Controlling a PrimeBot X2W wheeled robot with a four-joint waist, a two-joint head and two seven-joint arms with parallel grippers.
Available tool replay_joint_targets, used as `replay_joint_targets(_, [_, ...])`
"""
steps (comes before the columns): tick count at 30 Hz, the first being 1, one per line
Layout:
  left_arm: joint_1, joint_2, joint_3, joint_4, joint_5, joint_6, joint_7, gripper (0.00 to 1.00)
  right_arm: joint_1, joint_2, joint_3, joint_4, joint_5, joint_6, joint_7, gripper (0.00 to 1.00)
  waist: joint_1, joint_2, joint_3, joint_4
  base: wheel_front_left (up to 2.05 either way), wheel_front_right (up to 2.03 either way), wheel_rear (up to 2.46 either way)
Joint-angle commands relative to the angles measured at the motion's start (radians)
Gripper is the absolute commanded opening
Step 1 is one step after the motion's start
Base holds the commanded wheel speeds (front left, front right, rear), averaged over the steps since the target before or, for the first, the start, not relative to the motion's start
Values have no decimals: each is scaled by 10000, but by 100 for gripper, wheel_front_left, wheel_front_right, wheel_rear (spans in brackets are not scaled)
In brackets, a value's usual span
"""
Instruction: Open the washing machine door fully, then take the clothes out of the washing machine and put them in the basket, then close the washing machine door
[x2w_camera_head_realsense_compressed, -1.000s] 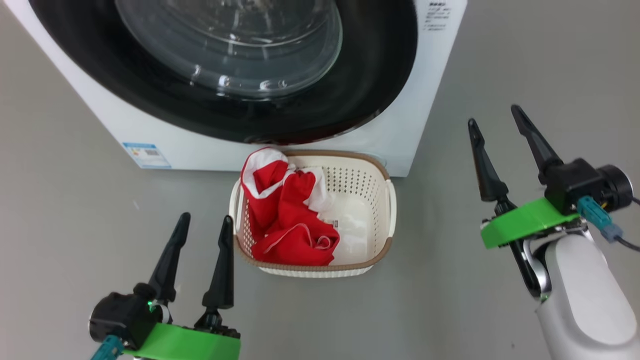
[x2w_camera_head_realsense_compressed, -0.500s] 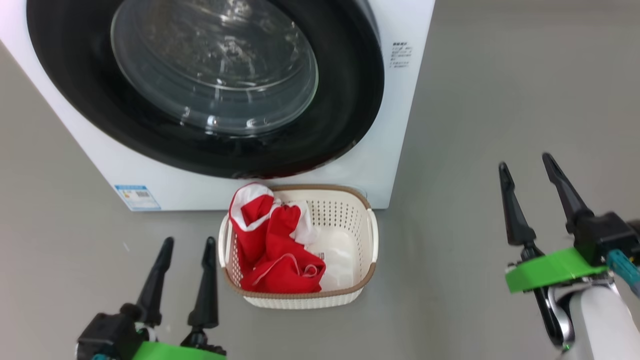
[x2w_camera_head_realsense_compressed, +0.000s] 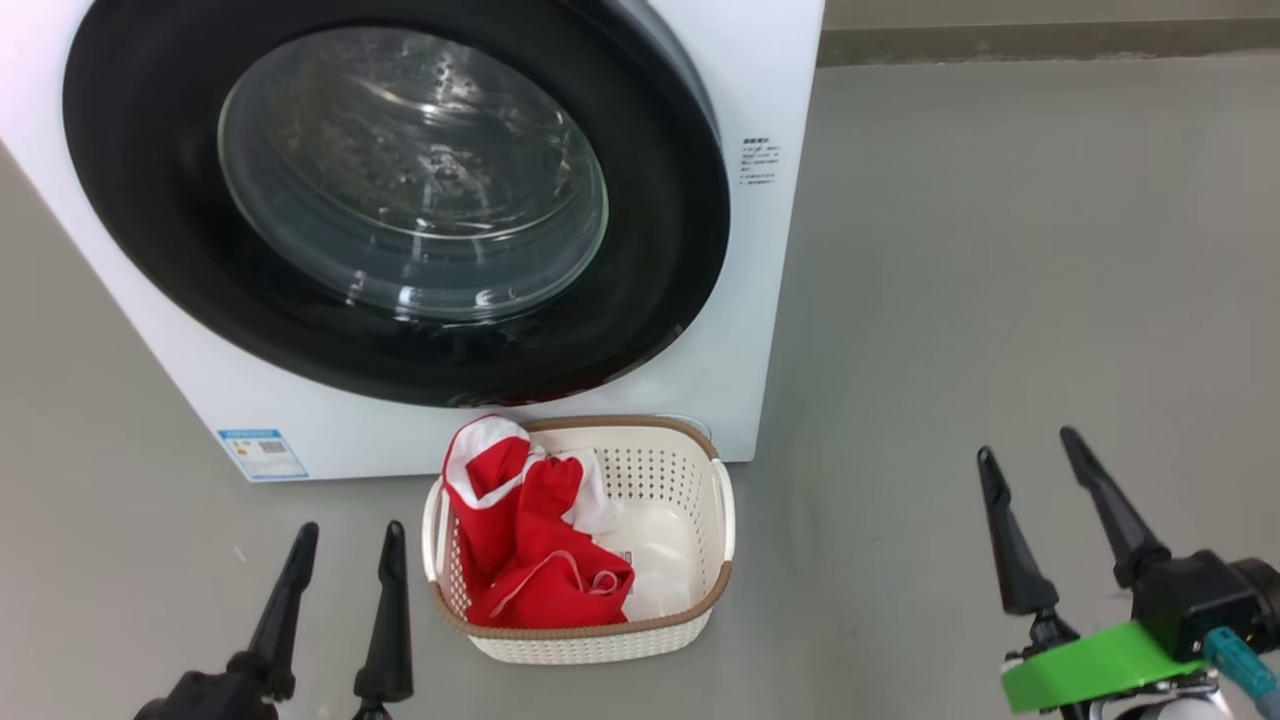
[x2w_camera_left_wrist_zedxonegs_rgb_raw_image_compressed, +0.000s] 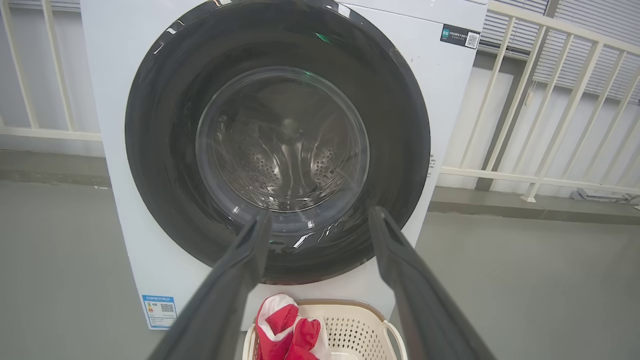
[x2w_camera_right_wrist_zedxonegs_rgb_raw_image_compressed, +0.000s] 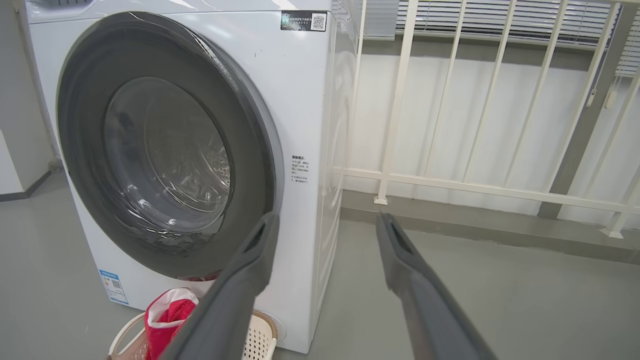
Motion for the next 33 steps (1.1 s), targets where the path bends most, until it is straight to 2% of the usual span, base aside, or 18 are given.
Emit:
replay_joint_targets(1, [-104, 153, 355, -317, 156, 63, -90, 100, -57, -68, 301, -359, 32, -11, -36, 100, 0, 0, -71, -85, 0, 0, 0])
replay_joint_targets(18, [386, 87, 337, -559, 531, 412, -90, 100, 376, -68, 215, -688, 217, -11, -36, 100, 0, 0, -309, -232, 0, 0, 0])
replay_joint_targets(19, [517, 15, 16, -296, 450, 356, 2, 0, 461, 17, 31, -400, 187, 0, 0, 0, 0, 0, -311, -235, 0, 0, 0])
replay_joint_targets(26, [643, -102, -53, 393, 195, 325, 128, 0, 657, 165, 103, 293, 474, 0, 83, 0, 1, 0, -308, -231, 0, 0, 0])
replay_joint_targets(30, [591, -99, 4, 438, -250, 277, 244, 0, 612, 137, 105, 323, 971, -1, 183, 0, 22, 0, -319, -224, 0, 0, 0])
replay_joint_targets(33, [551, -96, 47, 479, -584, 242, 330, 0, 576, 117, 108, 357, 1343, -1, 258, 0, 10, 0, -309, -219, 0, 0, 0])
